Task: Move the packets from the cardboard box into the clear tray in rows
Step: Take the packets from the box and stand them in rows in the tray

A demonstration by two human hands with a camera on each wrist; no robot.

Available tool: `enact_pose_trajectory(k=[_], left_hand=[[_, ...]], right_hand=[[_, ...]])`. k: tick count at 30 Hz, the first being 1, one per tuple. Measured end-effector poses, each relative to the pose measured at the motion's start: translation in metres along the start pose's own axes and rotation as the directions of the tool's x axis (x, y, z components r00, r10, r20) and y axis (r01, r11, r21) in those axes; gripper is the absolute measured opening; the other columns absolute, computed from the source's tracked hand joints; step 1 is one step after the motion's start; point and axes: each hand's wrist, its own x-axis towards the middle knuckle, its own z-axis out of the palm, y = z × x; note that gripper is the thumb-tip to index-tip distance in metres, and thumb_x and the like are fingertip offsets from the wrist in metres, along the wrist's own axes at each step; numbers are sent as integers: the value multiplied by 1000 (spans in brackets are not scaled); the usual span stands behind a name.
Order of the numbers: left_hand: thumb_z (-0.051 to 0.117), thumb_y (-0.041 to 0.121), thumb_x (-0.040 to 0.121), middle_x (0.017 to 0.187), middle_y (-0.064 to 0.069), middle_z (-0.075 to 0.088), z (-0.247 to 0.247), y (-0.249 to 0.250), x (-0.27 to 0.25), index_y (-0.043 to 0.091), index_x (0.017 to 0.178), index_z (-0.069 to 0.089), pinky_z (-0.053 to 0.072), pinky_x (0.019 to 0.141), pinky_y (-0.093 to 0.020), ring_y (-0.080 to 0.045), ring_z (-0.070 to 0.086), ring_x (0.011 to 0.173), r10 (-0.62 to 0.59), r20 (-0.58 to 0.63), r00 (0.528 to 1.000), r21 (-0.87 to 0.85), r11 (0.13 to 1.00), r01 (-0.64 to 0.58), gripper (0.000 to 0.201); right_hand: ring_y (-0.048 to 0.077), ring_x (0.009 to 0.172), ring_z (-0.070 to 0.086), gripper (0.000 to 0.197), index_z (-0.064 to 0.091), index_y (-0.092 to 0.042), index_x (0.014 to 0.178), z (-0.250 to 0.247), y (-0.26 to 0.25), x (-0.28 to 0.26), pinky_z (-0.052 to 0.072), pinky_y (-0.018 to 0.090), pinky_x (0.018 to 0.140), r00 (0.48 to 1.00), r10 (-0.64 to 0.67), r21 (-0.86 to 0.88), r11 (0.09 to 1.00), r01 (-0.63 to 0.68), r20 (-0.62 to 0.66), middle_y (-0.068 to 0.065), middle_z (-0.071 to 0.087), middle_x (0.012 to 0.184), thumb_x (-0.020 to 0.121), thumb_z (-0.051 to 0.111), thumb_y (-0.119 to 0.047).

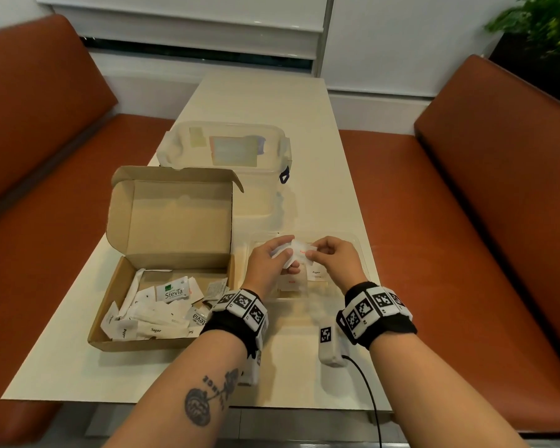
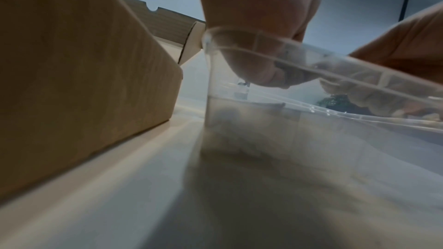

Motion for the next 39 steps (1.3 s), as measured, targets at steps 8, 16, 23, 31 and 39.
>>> enact_pose_trajectory(k=[8,16,23,31,39], left_hand=[[47,2,96,119,-14,57,-1,-1,1,18,118,63,58,63,-23,-13,65,65,32,-96,995,29,999,-30,32],[41,3,99,100,-13,62,-3,0,0,17,120,62,58,63,-23,-11,65,62,44,-149,988,-31,998,-49,33],[37,7,100,108,-17,61,-6,7,-1,26,117,60,54,60,-20,-18,64,68,158,-268,950,3,987,-163,35],[38,8,99,80,9,63,-15,1,3,37,109,63,58,79,-45,-7,67,62,167,-284,944,55,986,-158,40],[37,13,100,74,1,66,-16,1,2,34,117,60,57,83,-38,-11,69,66,146,-254,956,116,986,-120,36]], right_hand=[[7,55,47,14,59,-14,76,-20,0,4,35,18,52,996,-14,-143,990,1,-91,1,58,66,79,72,-10],[8,58,50,12,61,-12,81,-43,3,1,37,8,48,986,-8,-180,983,-23,-166,4,62,70,79,72,-9],[6,60,53,19,60,-19,69,8,-8,-12,42,16,58,987,-6,-264,963,48,158,-3,60,65,75,76,-10],[12,83,50,12,66,-12,72,21,2,-13,35,20,67,989,34,-526,849,46,141,-1,53,88,74,78,-16],[20,91,54,5,68,-3,83,34,4,-9,38,21,75,987,6,-699,707,110,161,8,48,111,83,67,-8]])
